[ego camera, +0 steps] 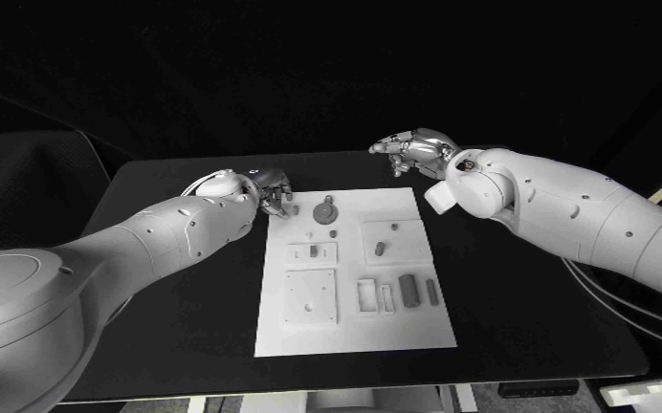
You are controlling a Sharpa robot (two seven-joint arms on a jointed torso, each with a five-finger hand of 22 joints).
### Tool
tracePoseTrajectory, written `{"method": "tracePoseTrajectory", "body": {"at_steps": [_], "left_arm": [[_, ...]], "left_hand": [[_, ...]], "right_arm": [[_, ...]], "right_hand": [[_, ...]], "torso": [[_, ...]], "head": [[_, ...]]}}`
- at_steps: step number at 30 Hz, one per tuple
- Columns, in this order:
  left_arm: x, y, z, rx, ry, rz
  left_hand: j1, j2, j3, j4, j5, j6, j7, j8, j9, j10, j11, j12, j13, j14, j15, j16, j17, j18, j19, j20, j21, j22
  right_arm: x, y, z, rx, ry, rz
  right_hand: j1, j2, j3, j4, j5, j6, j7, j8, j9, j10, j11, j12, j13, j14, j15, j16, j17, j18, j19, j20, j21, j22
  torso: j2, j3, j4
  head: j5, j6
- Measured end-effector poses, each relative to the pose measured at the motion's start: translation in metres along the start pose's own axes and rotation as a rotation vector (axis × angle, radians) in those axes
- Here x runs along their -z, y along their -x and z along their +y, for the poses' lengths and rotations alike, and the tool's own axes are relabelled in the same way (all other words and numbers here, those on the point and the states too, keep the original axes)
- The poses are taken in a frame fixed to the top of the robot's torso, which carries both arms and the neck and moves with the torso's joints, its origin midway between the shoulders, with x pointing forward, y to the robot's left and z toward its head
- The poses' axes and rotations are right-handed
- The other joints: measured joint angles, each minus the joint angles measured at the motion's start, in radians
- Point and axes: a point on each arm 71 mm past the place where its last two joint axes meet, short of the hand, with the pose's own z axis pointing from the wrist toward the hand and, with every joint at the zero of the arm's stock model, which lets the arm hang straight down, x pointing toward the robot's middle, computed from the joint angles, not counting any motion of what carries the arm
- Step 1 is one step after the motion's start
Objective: Assemble the parts on the task board
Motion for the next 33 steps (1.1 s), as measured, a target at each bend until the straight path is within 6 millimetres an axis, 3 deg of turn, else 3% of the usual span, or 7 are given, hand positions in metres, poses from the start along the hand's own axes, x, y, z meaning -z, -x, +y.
{"method": "tracePoseTrajectory", "body": {"at_steps": [8,18,33], "left_arm": [[-0.0011,-0.0009,-0.0043,-0.003,-0.019,0.01],[-0.0031,-0.0009,-0.007,0.013,-0.025,0.018],[-0.0045,-0.0005,-0.0056,0.033,-0.015,0.025]], "left_hand": [[-0.001,0.001,0.017,0.012,0.0,-0.004,-0.004,0.004,0.0,-0.005,-0.003,0.0,0.0,-0.004,0.004,0.005,0.0,0.001,0.0,0.0,0.0,0.002],[-0.043,0.021,0.038,0.044,0.0,-0.004,-0.004,0.005,-0.002,-0.012,0.001,0.0,0.004,-0.004,0.004,0.011,0.0,0.001,-0.002,0.002,0.0,0.006],[-0.051,0.021,0.044,0.05,0.0,-0.007,0.0,0.005,-0.002,-0.013,0.001,0.004,0.005,-0.004,0.004,0.015,0.001,0.001,-0.002,0.002,0.0,0.007]], "right_arm": [[-0.0004,-0.001,0.001,0.0,0.002,0.002],[-0.0016,-0.0021,0.0043,0.003,0.007,0.005],[-0.0017,-0.0028,0.0086,0.006,0.014,0.009]], "right_hand": [[0.0,0.0,0.0,0.0,0.0,0.0,0.0,0.0,0.0,0.0,0.0,0.0,0.0,0.0,0.0,0.0,0.001,0.0,0.0,0.0,0.0,0.0],[0.0,0.0,0.0,0.0,0.0,0.0,0.0,0.0,0.0,0.0,0.0,0.0,0.0,0.0,0.0,0.0,0.001,0.0,0.0,0.0,0.0,0.0],[0.0,0.0,0.0,0.0,0.0,0.0,0.0,0.0,0.0,0.0,0.0,0.0,0.0,0.0,0.0,0.0,0.0,0.0,0.0,0.0,0.0,0.0]], "torso": [[-0.001,-0.0001,-0.0001],[-0.002,-0.0003,0.0],[0.002,-0.0004,-0.0015]], "head": [[-0.003,-0.001],[-0.008,0.0],[-0.015,-0.002]]}}
